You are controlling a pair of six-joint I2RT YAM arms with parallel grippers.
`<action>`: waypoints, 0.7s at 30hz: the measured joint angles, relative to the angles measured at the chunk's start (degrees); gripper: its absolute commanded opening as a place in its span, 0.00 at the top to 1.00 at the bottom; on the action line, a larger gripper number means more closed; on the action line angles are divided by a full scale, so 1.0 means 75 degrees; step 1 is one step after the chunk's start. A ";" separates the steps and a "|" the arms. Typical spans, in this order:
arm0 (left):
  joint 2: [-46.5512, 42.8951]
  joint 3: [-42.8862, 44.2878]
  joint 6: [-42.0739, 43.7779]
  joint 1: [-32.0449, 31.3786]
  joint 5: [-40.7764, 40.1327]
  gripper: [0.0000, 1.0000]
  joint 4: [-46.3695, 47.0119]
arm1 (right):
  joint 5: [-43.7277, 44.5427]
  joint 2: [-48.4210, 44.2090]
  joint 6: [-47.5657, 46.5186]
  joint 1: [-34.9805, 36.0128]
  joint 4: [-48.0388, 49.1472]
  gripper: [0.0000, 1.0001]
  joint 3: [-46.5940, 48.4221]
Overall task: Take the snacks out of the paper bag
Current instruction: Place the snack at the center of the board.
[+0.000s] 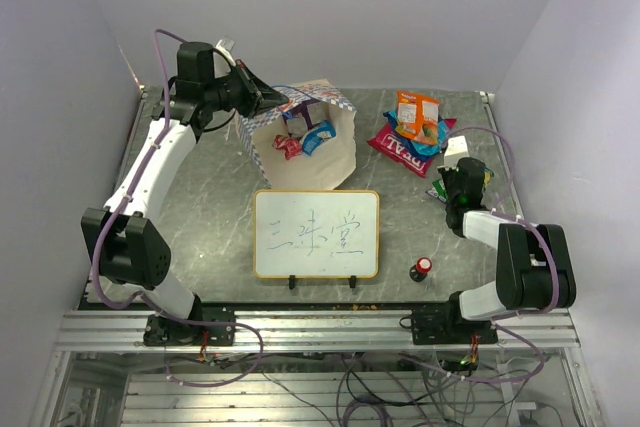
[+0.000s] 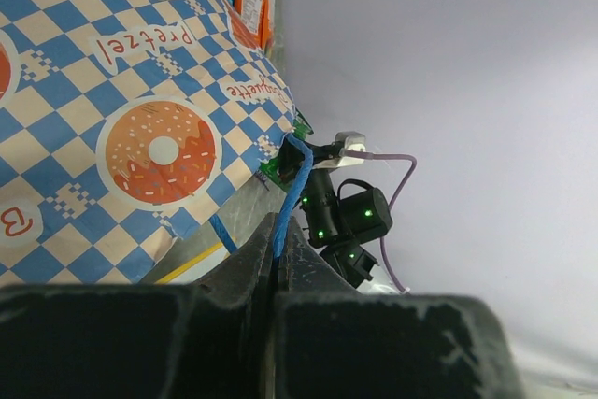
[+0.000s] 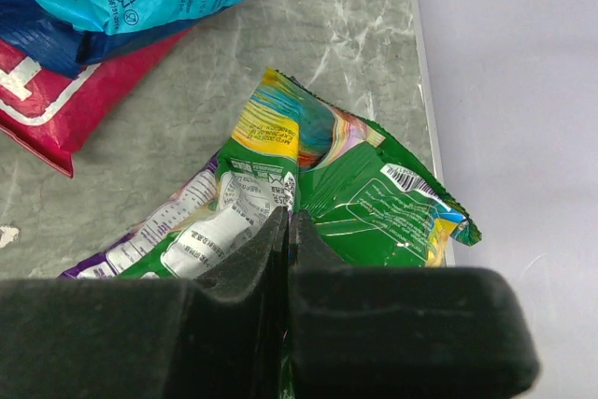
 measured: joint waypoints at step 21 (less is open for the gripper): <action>0.0015 -0.0015 0.0003 -0.0003 0.0052 0.93 0.0003 | 0.0055 -0.0323 0.0414 -0.0003 -0.1617 0.46 0.0478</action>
